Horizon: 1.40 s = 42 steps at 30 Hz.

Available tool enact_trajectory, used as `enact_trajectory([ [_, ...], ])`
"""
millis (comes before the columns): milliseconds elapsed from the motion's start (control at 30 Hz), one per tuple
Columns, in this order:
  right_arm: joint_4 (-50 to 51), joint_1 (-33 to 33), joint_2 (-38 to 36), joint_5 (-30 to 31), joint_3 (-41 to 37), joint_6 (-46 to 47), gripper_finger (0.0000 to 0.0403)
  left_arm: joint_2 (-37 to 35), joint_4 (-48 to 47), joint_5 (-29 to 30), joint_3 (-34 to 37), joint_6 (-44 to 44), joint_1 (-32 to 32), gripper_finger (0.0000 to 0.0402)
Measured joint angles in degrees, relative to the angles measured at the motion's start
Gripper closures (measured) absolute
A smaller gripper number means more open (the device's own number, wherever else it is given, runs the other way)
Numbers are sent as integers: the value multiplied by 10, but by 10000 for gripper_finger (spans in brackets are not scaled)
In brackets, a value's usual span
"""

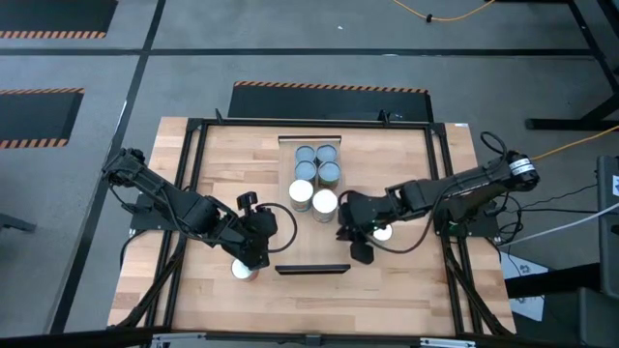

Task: Pick and place cans onto a shelf
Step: Put the canned peaches on the shelf, then put the canned pineapple on the shelf

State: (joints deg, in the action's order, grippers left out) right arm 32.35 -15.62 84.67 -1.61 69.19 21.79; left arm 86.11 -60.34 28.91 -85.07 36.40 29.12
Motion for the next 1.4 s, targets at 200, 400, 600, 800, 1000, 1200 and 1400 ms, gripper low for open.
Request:
enact_trajectory([
  [200, -45, -5, 14, 20, 0, -27, 337, 0, 0, 0, 0, 0, 0, 335],
  [400, -50, -4, 27, 74, 0, -28, 337, 0, 0, 0, 0, 0, 0, 335],
  [600, -53, -4, 27, 160, 0, -26, 337, 0, 0, 0, 0, 0, 0, 335],
  [800, -53, -4, 27, 231, 0, -25, 337, 0, 0, 0, 0, 0, 0, 335],
  [1000, -50, -4, 27, 246, 0, -26, 337, 0, 0, 0, 0, 0, 0, 335],
  [1200, -8, -4, 6, 245, 0, -26, 337, 0, 0, 3, 0, -23, 0, 335],
  [1400, 76, -21, -66, 245, 0, 3, 337, 0, 1, 4, 0, -25, 0, 335],
])
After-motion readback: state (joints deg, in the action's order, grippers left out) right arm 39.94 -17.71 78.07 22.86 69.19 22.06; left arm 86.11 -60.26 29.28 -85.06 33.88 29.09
